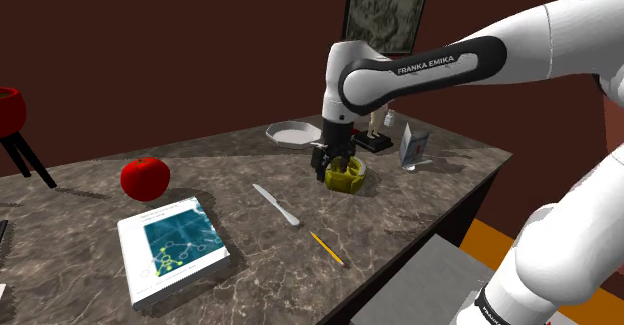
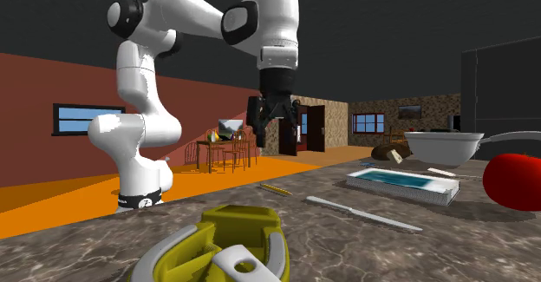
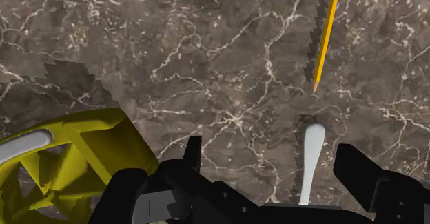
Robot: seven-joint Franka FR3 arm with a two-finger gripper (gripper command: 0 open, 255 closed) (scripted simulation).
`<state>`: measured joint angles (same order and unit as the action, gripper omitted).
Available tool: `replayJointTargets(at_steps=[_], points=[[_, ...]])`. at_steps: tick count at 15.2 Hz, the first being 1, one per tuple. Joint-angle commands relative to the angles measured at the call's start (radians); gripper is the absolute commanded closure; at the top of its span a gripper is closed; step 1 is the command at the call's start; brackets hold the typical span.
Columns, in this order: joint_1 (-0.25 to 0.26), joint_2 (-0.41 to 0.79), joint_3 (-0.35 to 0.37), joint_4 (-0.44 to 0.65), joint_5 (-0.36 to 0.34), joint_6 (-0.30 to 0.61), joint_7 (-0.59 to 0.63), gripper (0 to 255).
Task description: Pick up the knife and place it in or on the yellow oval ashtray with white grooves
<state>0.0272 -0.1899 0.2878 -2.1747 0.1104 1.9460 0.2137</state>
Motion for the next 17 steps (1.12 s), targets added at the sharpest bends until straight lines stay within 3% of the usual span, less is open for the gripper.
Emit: replayJointTargets(at_steps=[1, 7, 14, 17], points=[[0.005, 0.067, 0.02, 0.038, -0.022, 0.036, 0.037, 0], [0.033, 0.3, 0.055, 0.208, -0.125, 0.105, 0.153, 0], [0.103, 0.566, 0.047, 0.461, -0.249, 0.116, 0.264, 0], [0.105, 0.582, 0.043, 0.442, -0.255, 0.15, 0.268, 0]])
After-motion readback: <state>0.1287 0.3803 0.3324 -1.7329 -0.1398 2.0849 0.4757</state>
